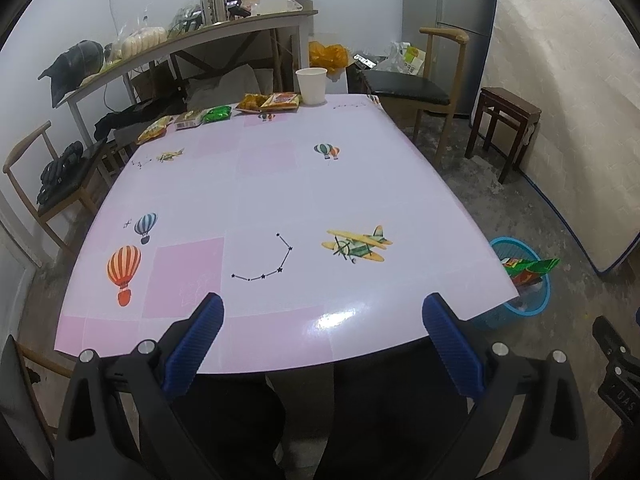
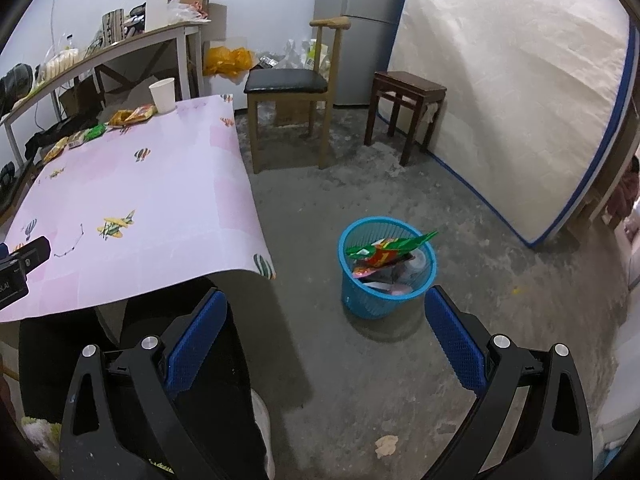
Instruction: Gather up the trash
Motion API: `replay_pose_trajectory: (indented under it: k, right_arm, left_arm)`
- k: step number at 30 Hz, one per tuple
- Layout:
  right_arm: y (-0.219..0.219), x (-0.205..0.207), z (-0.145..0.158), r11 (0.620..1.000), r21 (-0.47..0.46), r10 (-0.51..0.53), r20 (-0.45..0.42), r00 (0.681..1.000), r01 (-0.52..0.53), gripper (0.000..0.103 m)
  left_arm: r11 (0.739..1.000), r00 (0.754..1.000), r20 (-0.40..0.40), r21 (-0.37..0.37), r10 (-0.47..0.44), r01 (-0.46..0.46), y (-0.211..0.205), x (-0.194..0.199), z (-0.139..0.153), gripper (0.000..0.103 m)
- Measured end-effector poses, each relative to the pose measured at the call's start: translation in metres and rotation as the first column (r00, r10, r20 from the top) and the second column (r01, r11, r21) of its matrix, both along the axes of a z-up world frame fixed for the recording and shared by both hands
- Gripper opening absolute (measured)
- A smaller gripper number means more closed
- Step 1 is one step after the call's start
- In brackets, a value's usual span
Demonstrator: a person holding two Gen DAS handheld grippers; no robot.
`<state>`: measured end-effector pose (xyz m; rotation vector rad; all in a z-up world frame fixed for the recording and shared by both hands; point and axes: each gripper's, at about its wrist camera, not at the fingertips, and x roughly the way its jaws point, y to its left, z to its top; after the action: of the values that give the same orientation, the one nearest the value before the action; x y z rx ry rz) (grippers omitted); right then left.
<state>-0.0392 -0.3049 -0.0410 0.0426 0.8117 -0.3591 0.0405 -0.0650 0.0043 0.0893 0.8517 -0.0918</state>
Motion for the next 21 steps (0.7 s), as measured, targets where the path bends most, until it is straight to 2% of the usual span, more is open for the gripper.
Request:
replay_pose_trajectory:
  k: [21]
  right_arm:
    - [-0.0021,-0.0013,0.0085,1.000,-0.009,-0.002,0.015,1.000,0.002,0.095]
  left_arm:
    - [1.000,1.000,0.017,-0.019,0.012,-0.011,-0.0013,-0.0025,0.0086,0.097]
